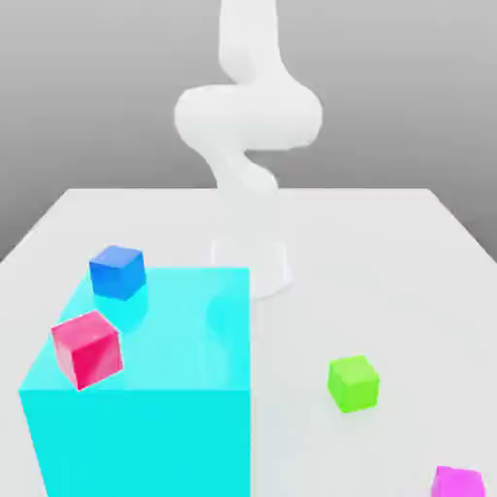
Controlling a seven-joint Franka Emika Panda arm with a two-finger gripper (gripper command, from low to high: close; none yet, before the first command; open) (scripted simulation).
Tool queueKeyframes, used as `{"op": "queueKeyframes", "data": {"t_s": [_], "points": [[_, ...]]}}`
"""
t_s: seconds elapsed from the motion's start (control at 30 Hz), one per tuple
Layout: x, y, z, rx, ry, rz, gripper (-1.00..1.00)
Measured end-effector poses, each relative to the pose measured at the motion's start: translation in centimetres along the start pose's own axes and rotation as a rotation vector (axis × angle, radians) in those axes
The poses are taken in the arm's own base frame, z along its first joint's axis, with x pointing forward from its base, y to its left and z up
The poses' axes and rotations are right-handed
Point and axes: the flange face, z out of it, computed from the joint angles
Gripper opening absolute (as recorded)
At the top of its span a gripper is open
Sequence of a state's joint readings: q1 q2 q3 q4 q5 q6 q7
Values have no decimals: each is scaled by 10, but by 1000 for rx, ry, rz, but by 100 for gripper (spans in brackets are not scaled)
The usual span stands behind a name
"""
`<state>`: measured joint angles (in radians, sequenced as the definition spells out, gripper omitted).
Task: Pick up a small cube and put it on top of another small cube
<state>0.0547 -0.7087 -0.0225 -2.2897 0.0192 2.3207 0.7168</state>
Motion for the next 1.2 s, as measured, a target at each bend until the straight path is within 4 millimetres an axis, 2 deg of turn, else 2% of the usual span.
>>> {"op": "queueKeyframes", "data": {"t_s": [0.17,0.33,0.5,0.67,0.87,1.03,1.17,1.2], "points": [[-13,-21,87,-10,-154,-180,0],[-44,-38,170,-19,-292,-359,0],[-90,-48,250,-31,-418,-543,0],[-155,-53,323,-39,-540,-747,0],[-229,-35,402,-68,-666,-973,0],[-296,-10,456,-92,-765,-1182,0],[-332,17,501,-97,-784,-1224,0],[-338,23,509,-97,-785,-1225,-100]]}}
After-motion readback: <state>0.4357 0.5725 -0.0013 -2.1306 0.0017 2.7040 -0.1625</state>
